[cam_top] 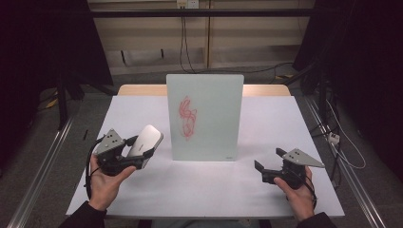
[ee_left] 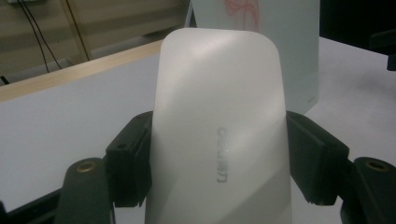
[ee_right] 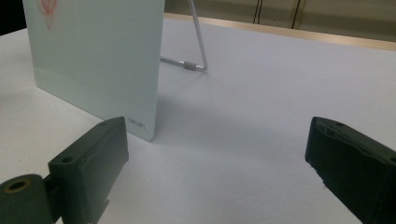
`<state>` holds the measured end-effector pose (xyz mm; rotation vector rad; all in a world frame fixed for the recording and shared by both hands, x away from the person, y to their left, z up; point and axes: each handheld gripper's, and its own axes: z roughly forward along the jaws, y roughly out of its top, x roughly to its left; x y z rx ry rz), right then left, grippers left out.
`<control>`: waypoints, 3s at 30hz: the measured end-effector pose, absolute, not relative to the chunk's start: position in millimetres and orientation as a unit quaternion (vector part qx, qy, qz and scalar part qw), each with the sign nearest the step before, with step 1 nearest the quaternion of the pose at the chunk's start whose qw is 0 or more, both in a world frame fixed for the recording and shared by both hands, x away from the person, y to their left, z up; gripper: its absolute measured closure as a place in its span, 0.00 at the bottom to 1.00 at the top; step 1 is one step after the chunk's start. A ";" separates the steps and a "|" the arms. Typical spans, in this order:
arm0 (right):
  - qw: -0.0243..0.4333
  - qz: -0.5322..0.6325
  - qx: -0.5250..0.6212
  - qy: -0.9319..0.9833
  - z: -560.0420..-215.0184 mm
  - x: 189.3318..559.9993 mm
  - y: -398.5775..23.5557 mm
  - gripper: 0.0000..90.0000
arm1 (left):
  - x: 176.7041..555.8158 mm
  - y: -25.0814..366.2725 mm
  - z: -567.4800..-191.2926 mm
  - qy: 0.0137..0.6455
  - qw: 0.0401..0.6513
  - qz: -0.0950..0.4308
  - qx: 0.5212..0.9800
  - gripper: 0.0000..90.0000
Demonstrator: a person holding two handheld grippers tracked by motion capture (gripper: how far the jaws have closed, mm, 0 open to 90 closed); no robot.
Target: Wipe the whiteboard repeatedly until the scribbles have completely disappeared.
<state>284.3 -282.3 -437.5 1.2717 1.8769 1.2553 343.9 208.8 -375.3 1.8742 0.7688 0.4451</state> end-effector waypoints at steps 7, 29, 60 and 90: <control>0.272 0.466 0.471 0.697 -437.5 284.7 -282.1 0.06 | 345.3 199.7 -367.8 0.314 0.517 0.185 0.775 0.34; 0.270 0.467 0.472 0.697 -437.3 284.4 -282.4 0.06 | 353.1 164.0 -338.1 0.270 0.522 0.231 0.776 0.34; 0.266 0.469 0.472 0.697 -437.5 284.9 -282.5 0.06 | 392.2 127.2 -310.5 0.251 0.547 0.253 0.758 0.34; 0.265 0.469 0.473 0.697 -437.4 284.6 -282.6 0.06 | 407.5 103.0 -325.0 0.211 0.509 0.300 0.779 0.34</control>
